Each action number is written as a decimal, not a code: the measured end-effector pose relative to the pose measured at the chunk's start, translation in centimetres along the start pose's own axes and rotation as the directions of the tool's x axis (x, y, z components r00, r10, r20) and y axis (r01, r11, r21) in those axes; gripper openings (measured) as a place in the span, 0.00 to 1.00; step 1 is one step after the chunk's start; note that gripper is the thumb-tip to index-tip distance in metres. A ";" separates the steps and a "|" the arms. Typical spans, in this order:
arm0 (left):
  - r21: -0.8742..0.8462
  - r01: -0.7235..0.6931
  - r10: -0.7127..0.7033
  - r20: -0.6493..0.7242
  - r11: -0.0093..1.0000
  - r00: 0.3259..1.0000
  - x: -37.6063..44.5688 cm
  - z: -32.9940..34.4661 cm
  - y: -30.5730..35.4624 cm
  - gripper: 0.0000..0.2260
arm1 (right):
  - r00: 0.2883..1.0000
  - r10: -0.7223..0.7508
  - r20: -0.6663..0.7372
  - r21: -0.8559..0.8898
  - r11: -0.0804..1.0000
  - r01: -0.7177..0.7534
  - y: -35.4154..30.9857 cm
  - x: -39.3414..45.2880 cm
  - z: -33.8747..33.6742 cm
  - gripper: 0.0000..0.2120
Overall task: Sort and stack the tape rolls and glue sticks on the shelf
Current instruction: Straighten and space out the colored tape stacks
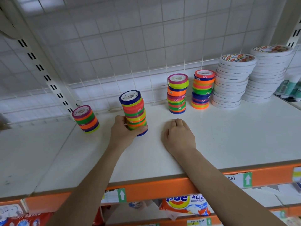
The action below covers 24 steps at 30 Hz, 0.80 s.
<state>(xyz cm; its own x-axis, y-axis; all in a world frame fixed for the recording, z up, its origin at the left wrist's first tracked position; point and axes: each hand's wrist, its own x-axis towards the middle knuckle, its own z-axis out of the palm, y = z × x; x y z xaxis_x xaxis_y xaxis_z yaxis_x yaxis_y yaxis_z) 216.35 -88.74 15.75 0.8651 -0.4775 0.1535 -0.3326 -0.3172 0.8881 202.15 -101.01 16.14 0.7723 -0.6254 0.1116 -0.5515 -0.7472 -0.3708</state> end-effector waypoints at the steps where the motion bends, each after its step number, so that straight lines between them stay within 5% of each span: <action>1: 0.020 -0.005 0.005 -0.003 1.000 1.000 0.1 0.0 -0.1 0.30 | 1.000 0.001 -0.001 -0.001 1.000 -0.001 0.0 0.0 0.0 0.21; 3: 0.049 -0.031 0.028 0.058 0.998 0.998 0.3 -0.2 0.0 0.34 | 1.000 0.001 -0.001 -0.002 1.000 -0.001 0.0 0.0 0.0 0.21; 6: -0.039 -0.056 0.062 0.172 0.998 0.983 0.5 -0.2 0.2 0.20 | 1.000 -0.005 -0.008 -0.001 1.000 0.005 0.0 0.0 0.1 0.21; 8: -0.074 -0.038 0.052 0.202 0.997 0.978 0.2 -0.3 0.4 0.22 | 1.000 -0.005 -0.010 0.001 1.000 0.005 0.1 0.0 0.1 0.20; 20: -0.051 0.016 -0.008 0.150 0.999 0.989 0.0 -0.1 0.3 0.32 | 1.000 -0.019 -0.005 -0.007 1.000 0.019 0.2 0.0 0.0 0.21; 24: -0.022 -0.016 0.020 0.190 1.000 0.981 0.0 0.4 0.6 0.24 | 1.000 -0.020 -0.013 -0.006 1.000 0.020 0.1 0.0 0.1 0.21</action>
<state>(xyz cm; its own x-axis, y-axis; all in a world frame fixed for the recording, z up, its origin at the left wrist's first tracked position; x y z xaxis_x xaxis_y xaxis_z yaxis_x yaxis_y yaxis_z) 216.01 -89.29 16.12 0.7711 -0.6310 0.0856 -0.3379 -0.2914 0.8949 202.12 -101.13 16.04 0.7787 -0.6135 0.1312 -0.5381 -0.7606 -0.3633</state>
